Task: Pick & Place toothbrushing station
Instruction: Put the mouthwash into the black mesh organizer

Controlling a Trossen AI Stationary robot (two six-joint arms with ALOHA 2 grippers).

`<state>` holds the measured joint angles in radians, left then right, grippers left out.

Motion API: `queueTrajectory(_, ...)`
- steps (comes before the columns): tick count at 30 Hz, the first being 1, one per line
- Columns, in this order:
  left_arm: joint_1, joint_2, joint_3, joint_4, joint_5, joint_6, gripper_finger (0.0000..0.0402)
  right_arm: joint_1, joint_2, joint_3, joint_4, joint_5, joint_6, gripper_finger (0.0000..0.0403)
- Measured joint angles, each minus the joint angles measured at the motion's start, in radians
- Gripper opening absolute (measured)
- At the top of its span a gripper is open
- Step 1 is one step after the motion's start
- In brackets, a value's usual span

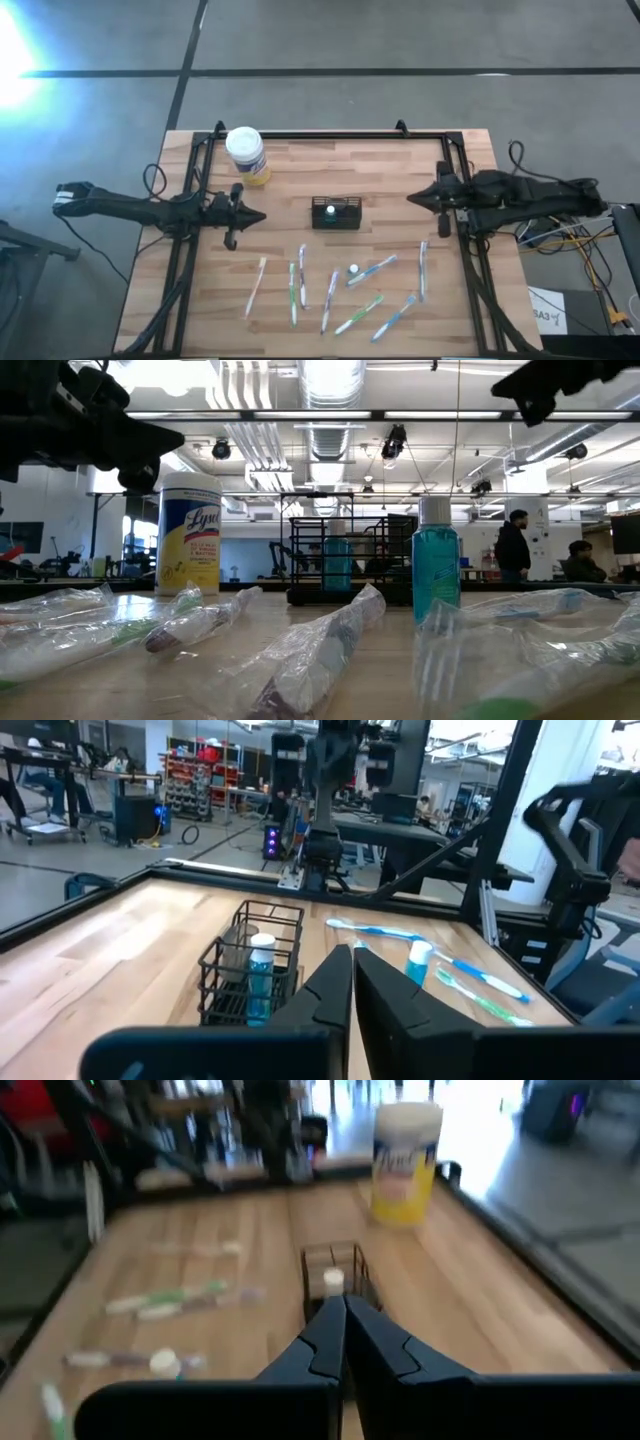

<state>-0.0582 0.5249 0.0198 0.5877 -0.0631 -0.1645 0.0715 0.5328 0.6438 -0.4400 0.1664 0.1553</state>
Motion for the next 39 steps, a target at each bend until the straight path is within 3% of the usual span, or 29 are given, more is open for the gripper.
queueTrajectory(10,0.0,0.001,-0.009,-0.01,0.0,-0.035,0.0014,0.013,0.534,0.518,-0.453,-0.059,-0.031,0.0009)
queueTrajectory(18,0.0,0.0,-0.009,-0.057,0.0,-0.031,0.0018,0.062,0.803,0.752,-0.5,-0.203,0.007,0.0031)
queueTrajectory(30,0.0,0.001,-0.009,-0.104,0.0,-0.067,0.0017,0.215,1.086,0.887,-0.53,-0.22,-0.129,0.0169)
queueTrajectory(39,0.0,0.0,-0.009,-0.102,-0.001,-0.072,0.0012,0.252,1.239,0.901,-0.529,-0.219,-0.104,0.0215)
